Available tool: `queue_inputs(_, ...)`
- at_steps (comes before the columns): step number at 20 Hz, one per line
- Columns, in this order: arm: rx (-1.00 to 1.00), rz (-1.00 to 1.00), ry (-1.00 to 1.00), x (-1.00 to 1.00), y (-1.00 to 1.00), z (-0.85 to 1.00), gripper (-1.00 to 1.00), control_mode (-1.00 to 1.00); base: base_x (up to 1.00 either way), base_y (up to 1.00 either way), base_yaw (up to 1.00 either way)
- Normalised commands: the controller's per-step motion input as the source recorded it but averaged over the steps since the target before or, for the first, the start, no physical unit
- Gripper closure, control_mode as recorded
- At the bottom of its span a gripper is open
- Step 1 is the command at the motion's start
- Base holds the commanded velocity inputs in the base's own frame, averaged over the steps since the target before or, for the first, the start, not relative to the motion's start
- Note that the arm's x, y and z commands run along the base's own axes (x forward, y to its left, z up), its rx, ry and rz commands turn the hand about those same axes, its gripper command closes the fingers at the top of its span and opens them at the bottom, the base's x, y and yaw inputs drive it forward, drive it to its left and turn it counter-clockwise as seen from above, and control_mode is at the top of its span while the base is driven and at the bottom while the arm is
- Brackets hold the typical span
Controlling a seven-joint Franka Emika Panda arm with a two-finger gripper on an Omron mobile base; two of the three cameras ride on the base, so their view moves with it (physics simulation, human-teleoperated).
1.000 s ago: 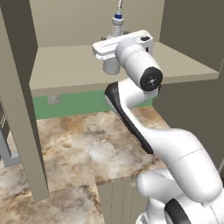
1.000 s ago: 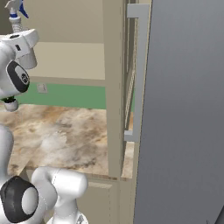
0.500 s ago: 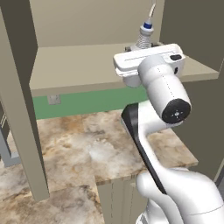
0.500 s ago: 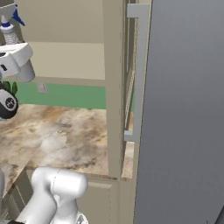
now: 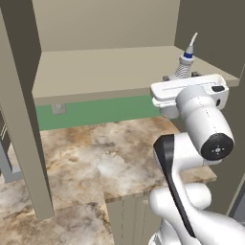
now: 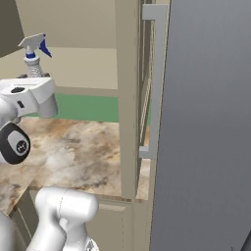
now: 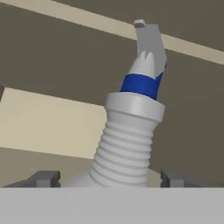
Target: Move the cutting board and knife to the sink. Then move spray from the cabinet to the counter.
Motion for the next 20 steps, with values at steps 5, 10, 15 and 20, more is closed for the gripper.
queue_inputs(5, -0.02, -0.03, 0.05, -0.11, -0.33, -0.73, 1.0, -1.0, 0.0, 0.0, 0.0)
queue_inputs(10, -0.01, 0.0, 0.05, -0.2, -0.03, -0.92, 1.0, -1.0, 0.0, 0.0, 0.0)
queue_inputs(15, 0.0, 0.0, 0.01, -0.33, -0.15, -0.89, 1.0, -1.0, 0.0, 0.0, 0.0)
queue_inputs(20, 0.0, 0.0, -0.05, -0.28, -0.31, -0.75, 1.0, -1.0, 0.0, 0.0, 0.0)
